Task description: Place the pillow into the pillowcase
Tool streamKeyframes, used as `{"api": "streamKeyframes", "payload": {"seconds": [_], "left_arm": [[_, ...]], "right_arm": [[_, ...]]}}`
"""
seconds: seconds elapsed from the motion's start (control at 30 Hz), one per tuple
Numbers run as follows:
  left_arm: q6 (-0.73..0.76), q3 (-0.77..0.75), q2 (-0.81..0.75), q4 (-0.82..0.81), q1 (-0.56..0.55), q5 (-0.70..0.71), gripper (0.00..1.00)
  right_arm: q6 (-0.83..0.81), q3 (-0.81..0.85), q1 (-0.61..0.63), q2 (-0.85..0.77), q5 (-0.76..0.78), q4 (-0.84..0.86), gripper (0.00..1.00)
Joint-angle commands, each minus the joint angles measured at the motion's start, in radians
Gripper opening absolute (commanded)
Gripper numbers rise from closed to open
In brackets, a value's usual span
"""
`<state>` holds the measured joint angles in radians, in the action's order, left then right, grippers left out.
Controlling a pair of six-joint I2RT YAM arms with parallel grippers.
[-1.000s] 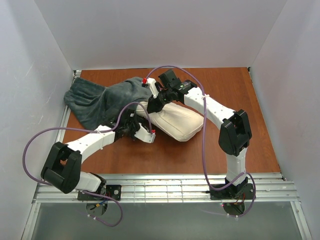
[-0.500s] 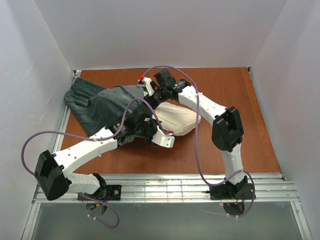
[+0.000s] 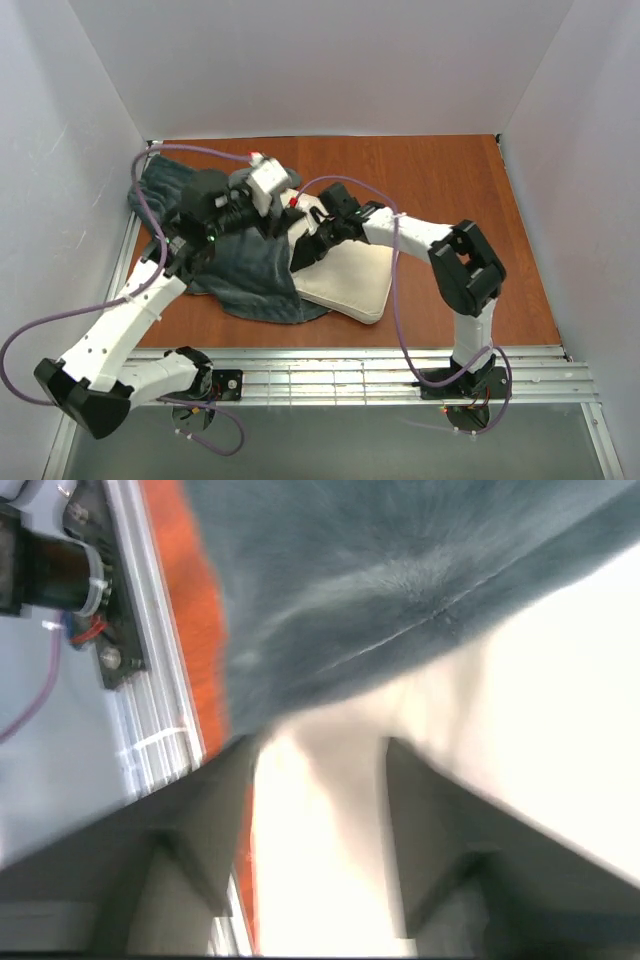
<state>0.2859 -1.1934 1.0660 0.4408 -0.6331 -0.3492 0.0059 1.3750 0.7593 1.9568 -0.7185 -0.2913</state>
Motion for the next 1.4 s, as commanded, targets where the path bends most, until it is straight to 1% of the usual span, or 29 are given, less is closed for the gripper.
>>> {"api": "streamKeyframes", "payload": {"seconds": [0.0, 0.03, 0.07, 0.1, 0.13, 0.17, 0.2, 0.33, 0.37, 0.4, 0.47, 0.53, 0.67, 0.73, 0.77, 0.8, 0.83, 0.87, 0.93, 0.97, 1.0, 1.03, 1.07, 1.13, 1.17, 1.23, 1.27, 1.33, 1.37], "left_arm": [[-0.202, -0.052, 0.118, 0.100, 0.206, -0.011, 0.70], [-0.206, -0.102, 0.162, 0.104, 0.240, -0.036, 0.78], [-0.196, -0.135, 0.284, 0.113, 0.301, -0.059, 0.84], [-0.183, -0.182, 0.346, 0.134, 0.321, -0.076, 0.87], [-0.171, -0.257, 0.417, 0.130, 0.337, -0.080, 0.98], [-0.119, -0.314, 0.481, 0.134, 0.351, -0.082, 0.98], [-0.104, -0.358, 0.611, 0.141, 0.355, -0.062, 0.98], [-0.041, -0.587, 0.892, 0.168, 0.372, -0.019, 0.98], [0.005, -0.706, 0.960, 0.208, 0.377, -0.017, 0.98], [0.025, -0.765, 1.048, 0.287, 0.383, -0.042, 0.98], [0.106, -0.851, 1.115, 0.356, 0.389, -0.106, 0.98], [0.226, -0.842, 1.140, 0.429, 0.385, -0.143, 0.98], [0.357, -0.695, 1.083, 0.441, 0.378, -0.293, 0.98], [0.390, -0.637, 1.080, 0.434, 0.362, -0.318, 0.98], [0.407, -0.629, 1.095, 0.441, 0.354, -0.313, 0.98], [0.429, -0.615, 1.101, 0.481, 0.348, -0.332, 0.97], [0.474, -0.608, 1.105, 0.505, 0.337, -0.342, 0.96], [0.484, -0.595, 1.098, 0.524, 0.332, -0.355, 0.95], [0.521, -0.545, 1.076, 0.533, 0.331, -0.425, 0.95], [0.526, -0.526, 1.054, 0.512, 0.326, -0.438, 0.94], [0.538, -0.512, 1.049, 0.507, 0.320, -0.439, 0.88], [0.576, -0.494, 1.046, 0.507, 0.297, -0.435, 0.68], [0.602, -0.488, 1.045, 0.521, 0.286, -0.439, 0.57], [0.628, -0.468, 1.019, 0.515, 0.268, -0.468, 0.43], [0.662, -0.447, 1.003, 0.509, 0.265, -0.529, 0.33], [0.662, -0.420, 0.941, 0.480, 0.265, -0.586, 0.24], [0.665, -0.419, 0.924, 0.467, 0.263, -0.597, 0.23], [0.694, -0.420, 0.878, 0.472, 0.256, -0.600, 0.24], [0.720, -0.425, 0.861, 0.498, 0.254, -0.593, 0.40]], "right_arm": [[-0.085, 0.024, -0.061, -0.191, -0.009, -0.077, 0.56], [-0.110, 0.053, -0.081, -0.243, 0.005, -0.136, 0.59], [-0.139, 0.103, -0.100, -0.259, 0.040, -0.161, 0.61], [-0.162, 0.130, -0.139, -0.265, 0.066, -0.186, 0.63], [-0.212, 0.150, -0.158, -0.259, 0.089, -0.212, 0.65], [-0.234, 0.182, -0.191, -0.247, 0.147, -0.247, 0.66], [-0.251, 0.193, -0.207, -0.233, 0.177, -0.259, 0.67], [-0.310, 0.234, -0.268, -0.113, 0.272, -0.278, 0.71], [-0.316, 0.243, -0.282, -0.092, 0.280, -0.276, 0.71], [-0.319, 0.263, -0.285, -0.073, 0.289, -0.276, 0.72], [-0.322, 0.288, -0.302, -0.020, 0.275, -0.281, 0.72], [-0.325, 0.308, -0.308, 0.020, 0.257, -0.285, 0.72], [-0.336, 0.288, -0.318, 0.082, 0.229, -0.289, 0.72], [-0.343, 0.273, -0.316, 0.137, 0.153, -0.310, 0.65], [-0.349, 0.271, -0.314, 0.157, 0.118, -0.325, 0.57], [-0.356, 0.265, -0.314, 0.177, 0.091, -0.344, 0.43], [-0.372, 0.253, -0.313, 0.172, 0.027, -0.380, 0.38], [-0.377, 0.201, -0.313, 0.157, -0.002, -0.382, 0.30], [-0.382, 0.139, -0.313, 0.073, -0.056, -0.376, 0.23], [-0.379, 0.086, -0.313, 0.042, -0.065, -0.378, 0.16], [-0.371, 0.063, -0.313, -0.017, -0.081, -0.381, 0.13], [-0.373, 0.038, -0.313, -0.050, -0.132, -0.396, 0.11], [-0.376, 0.001, -0.313, -0.080, -0.157, -0.401, 0.12], [-0.373, 0.001, -0.318, -0.166, -0.171, -0.410, 0.23], [-0.369, 0.015, -0.342, -0.186, -0.170, -0.405, 0.33], [-0.321, 0.103, -0.406, -0.194, -0.129, -0.379, 0.54], [-0.304, 0.142, -0.419, -0.156, -0.104, -0.329, 0.63], [-0.303, 0.249, -0.422, -0.102, -0.030, -0.319, 0.67], [-0.319, 0.277, -0.417, -0.041, -0.019, -0.307, 0.68]]}}
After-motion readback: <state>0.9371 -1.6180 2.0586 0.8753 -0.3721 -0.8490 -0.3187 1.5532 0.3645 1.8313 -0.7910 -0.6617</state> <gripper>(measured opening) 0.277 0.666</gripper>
